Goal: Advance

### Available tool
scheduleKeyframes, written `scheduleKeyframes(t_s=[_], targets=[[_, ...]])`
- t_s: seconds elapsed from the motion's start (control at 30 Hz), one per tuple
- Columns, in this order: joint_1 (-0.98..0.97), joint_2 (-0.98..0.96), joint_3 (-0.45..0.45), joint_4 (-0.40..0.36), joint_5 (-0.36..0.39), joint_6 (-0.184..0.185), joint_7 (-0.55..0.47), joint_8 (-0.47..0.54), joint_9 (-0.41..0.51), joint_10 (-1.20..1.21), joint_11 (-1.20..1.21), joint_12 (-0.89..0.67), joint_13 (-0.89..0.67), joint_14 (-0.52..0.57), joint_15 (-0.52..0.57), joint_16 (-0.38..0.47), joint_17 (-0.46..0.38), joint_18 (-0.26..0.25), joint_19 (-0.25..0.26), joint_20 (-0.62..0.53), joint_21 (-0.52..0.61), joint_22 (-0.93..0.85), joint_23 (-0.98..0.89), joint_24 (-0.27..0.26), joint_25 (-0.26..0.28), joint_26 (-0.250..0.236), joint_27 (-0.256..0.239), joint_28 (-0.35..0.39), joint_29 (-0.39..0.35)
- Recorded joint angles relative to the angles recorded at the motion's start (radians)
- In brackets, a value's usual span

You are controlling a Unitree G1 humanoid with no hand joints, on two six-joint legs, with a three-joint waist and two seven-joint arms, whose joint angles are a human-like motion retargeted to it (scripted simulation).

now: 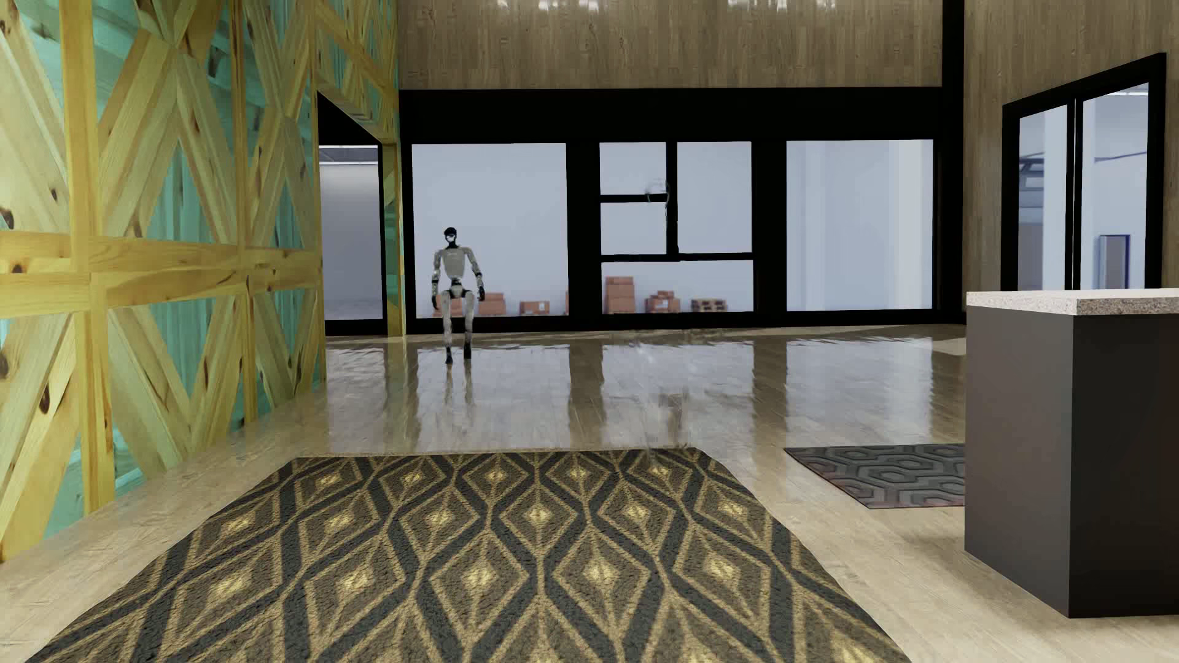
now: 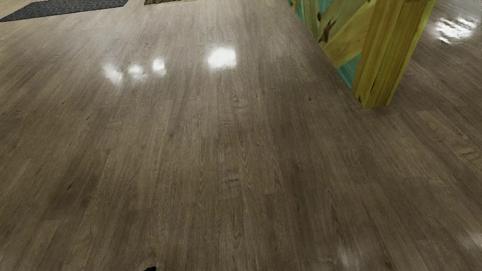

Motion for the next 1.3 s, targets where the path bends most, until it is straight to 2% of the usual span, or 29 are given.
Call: scheduleKeyframes(t_s=[0.03,0.07,0.13,0.17,0.2,0.3,0.33,0.4,0.43,0.47,0.5,0.53,0.57,0.6,0.67,0.7,0.73,0.8,0.87,0.9,0.93,0.97,1.0,1.03,1.07,1.13,1.17,1.23,1.3], targets=[[-0.113,0.032,0.02,-0.014,0.018,-0.01,0.0,0.0,-0.003,0.175,0.004,0.015,-0.012,0.105,-0.043,-0.006,-0.001,0.0,0.0,-0.034,-0.004,0.016,-0.01,0.0,0.0,0.0,0.0,0.0,0.0],[-0.214,0.081,0.056,-0.02,0.037,-0.02,0.0,0.0,0.005,0.335,0.0,0.026,-0.026,0.109,-0.081,-0.002,-0.003,0.0,0.0,-0.076,0.005,0.033,-0.031,0.0,0.0,0.0,0.0,0.0,0.0],[-0.38,0.23,0.139,-0.014,0.053,-0.041,0.0,0.0,0.02,0.502,-0.05,0.065,-0.06,-0.001,-0.122,-0.01,-0.014,0.0,0.0,-0.121,0.011,0.057,-0.087,0.0,0.0,0.0,0.0,0.0,0.0],[-0.448,0.299,0.188,-0.022,0.044,-0.057,0.0,0.0,0.024,0.467,-0.076,0.083,-0.087,-0.008,-0.135,-0.013,-0.021,0.0,0.0,-0.149,0.009,0.071,-0.111,0.0,0.0,0.0,0.0,0.0,0.0],[-0.517,0.361,0.239,-0.01,0.035,-0.068,0.0,0.0,0.032,0.409,-0.092,0.106,-0.112,0.039,-0.159,-0.014,-0.031,0.0,0.0,-0.163,0.003,0.076,-0.148,0.0,0.0,0.0,0.0,0.0,0.0],[-0.605,0.529,0.344,-0.001,0.004,-0.089,0.0,0.0,0.036,-0.047,-0.145,0.158,-0.181,0.236,-0.229,-0.012,-0.063,0.0,0.0,-0.213,-0.03,0.077,-0.265,0.0,0.0,0.0,0.0,0.0,0.0],[-0.61,0.586,0.361,0.004,0.01,-0.086,0.0,0.0,0.034,-0.191,-0.155,0.173,-0.196,0.191,-0.274,-0.012,-0.072,0.0,0.0,-0.229,-0.043,0.082,-0.299,0.0,0.0,0.0,0.0,0.0,0.0],[-0.575,0.646,0.405,-0.01,-0.008,-0.093,0.0,0.0,0.027,-0.419,-0.136,0.184,-0.233,-0.312,-0.302,-0.021,-0.082,0.0,0.0,-0.258,-0.074,0.113,-0.332,0.0,0.0,0.0,0.0,0.0,0.0],[-0.588,0.671,0.416,-0.021,-0.02,-0.096,0.0,0.0,0.027,-0.303,-0.115,0.191,-0.242,-0.369,-0.278,-0.026,-0.084,0.0,0.0,-0.271,-0.081,0.133,-0.339,0.0,0.0,0.0,0.0,0.0,0.0],[-0.616,0.675,0.411,-0.048,-0.03,-0.102,0.0,0.0,0.022,-0.292,-0.061,0.194,-0.243,-0.174,-0.211,-0.031,-0.084,0.0,0.0,-0.285,-0.089,0.15,-0.334,0.0,0.0,0.0,0.0,0.0,0.0],[-0.629,0.67,0.403,-0.075,-0.044,-0.115,0.0,0.0,0.014,-0.255,0.001,0.2,-0.23,-0.039,-0.077,-0.037,-0.076,0.0,0.0,-0.288,-0.095,0.174,-0.32,0.0,0.0,0.0,0.0,0.0,0.0],[-0.614,0.637,0.378,-0.101,-0.063,-0.125,0.0,0.0,0.008,-0.204,0.135,0.204,-0.203,0.01,0.126,-0.038,-0.065,0.0,0.0,-0.288,-0.096,0.194,-0.291,0.0,0.0,0.0,0.0,0.0,0.0],[-0.576,0.542,0.371,-0.12,-0.088,-0.141,0.0,0.0,0.002,-0.182,0.303,0.2,-0.184,-0.027,0.29,-0.031,-0.057,0.0,0.0,-0.275,-0.075,0.191,-0.269,0.0,0.0,0.0,0.0,0.0,0.0],[-0.542,0.427,0.343,-0.147,-0.104,-0.151,0.0,0.0,0.002,-0.169,0.474,0.189,-0.178,-0.066,0.303,-0.025,-0.054,0.0,0.0,-0.269,-0.035,0.185,-0.244,0.0,0.0,0.0,0.0,0.0,0.0],[-0.38,0.256,0.282,-0.157,-0.094,-0.139,0.0,0.0,0.021,-0.199,0.697,0.166,-0.158,-0.178,-0.048,-0.015,-0.046,0.0,0.0,-0.222,0.011,0.142,-0.204,0.0,0.0,0.0,0.0,0.0,0.0],[-0.297,0.175,0.239,-0.153,-0.087,-0.131,0.0,0.0,0.027,-0.221,0.722,0.144,-0.146,-0.242,-0.111,-0.007,-0.042,0.0,0.0,-0.208,0.026,0.131,-0.177,0.0,0.0,0.0,0.0,0.0,0.0],[-0.223,0.107,0.184,-0.138,-0.078,-0.117,0.0,0.0,0.025,-0.239,0.689,0.132,-0.128,-0.309,-0.126,0.003,-0.038,0.0,0.0,-0.192,0.043,0.109,-0.156,0.0,0.0,0.0,0.0,0.0,0.0],[-0.067,0.016,0.091,-0.097,-0.076,-0.096,0.0,0.0,0.03,-0.305,0.457,0.087,-0.089,-0.442,-0.098,0.03,-0.037,0.0,0.0,-0.171,0.04,0.054,-0.151,0.0,0.0,0.0,0.0,0.0,0.0],[0.024,-0.024,0.03,-0.07,-0.085,-0.084,0.0,0.0,0.017,-0.324,0.076,0.038,-0.046,-0.553,0.002,0.053,-0.036,0.0,0.0,-0.145,0.007,-0.003,-0.183,0.0,0.0,0.0,0.0,0.0,0.0],[0.049,-0.023,0.004,-0.063,-0.093,-0.082,0.0,0.0,-0.001,-0.323,-0.062,0.011,-0.033,-0.585,-0.009,0.062,-0.036,0.0,0.0,-0.128,0.015,-0.019,-0.169,0.0,0.0,0.0,0.0,0.0,0.0],[0.079,-0.001,-0.015,-0.04,-0.093,-0.076,0.0,0.0,-0.011,-0.319,-0.456,-0.017,-0.02,-0.597,0.116,0.066,-0.034,0.0,0.0,-0.105,0.019,-0.03,-0.158,0.0,0.0,0.0,0.0,0.0,0.0],[0.091,-0.033,-0.024,-0.03,-0.092,-0.07,0.0,0.0,-0.017,-0.311,-0.21,-0.038,-0.014,-0.564,0.04,0.063,-0.033,0.0,0.0,-0.08,0.02,-0.03,-0.139,0.0,0.0,0.0,0.0,0.0,0.0],[0.122,-0.052,-0.028,-0.008,-0.078,-0.061,0.0,0.0,-0.014,-0.295,-0.131,-0.051,-0.007,-0.499,0.039,0.059,-0.029,0.0,0.0,-0.067,0.044,-0.024,-0.105,0.0,0.0,0.0,0.0,0.0,0.0],[0.121,-0.073,-0.024,-0.005,-0.065,-0.049,0.0,0.0,-0.017,-0.242,-0.062,-0.046,-0.014,-0.369,0.077,0.05,-0.024,0.0,0.0,-0.056,0.083,-0.016,-0.055,0.0,0.0,0.0,0.0,0.0,0.0],[0.117,-0.055,-0.027,0.007,-0.052,-0.035,0.0,0.0,-0.015,-0.133,0.009,-0.024,-0.013,-0.198,0.063,0.033,-0.021,0.0,0.0,-0.048,0.099,-0.003,-0.028,0.0,0.0,0.0,0.0,0.0,0.0],[-0.047,-0.003,-0.02,0.034,-0.017,-0.038,0.0,0.0,-0.024,0.165,0.076,0.001,-0.011,0.099,-0.057,0.026,-0.016,0.0,0.0,-0.102,0.082,0.009,-0.051,0.0,0.0,0.0,0.0,0.0,0.0],[-0.166,0.047,0.002,0.041,0.012,-0.044,0.0,0.0,-0.012,0.345,0.081,0.009,-0.021,0.192,-0.118,0.034,-0.012,0.0,0.0,-0.148,0.091,0.006,-0.072,0.0,0.0,0.0,0.0,0.0,0.0],[-0.325,0.19,0.069,0.036,0.033,-0.059,0.0,0.0,0.012,0.546,0.042,0.028,-0.057,0.033,-0.174,0.016,-0.021,0.0,0.0,-0.169,0.092,0.026,-0.118,0.0,0.0,0.0,0.0,0.0,0.0],[-0.465,0.334,0.181,0.018,0.025,-0.083,0.0,0.0,0.025,0.486,-0.038,0.063,-0.117,-0.062,-0.192,-0.003,-0.037,0.0,0.0,-0.185,0.076,0.045,-0.146,0.0,0.0,0.0,0.0,0.0,0.0]])
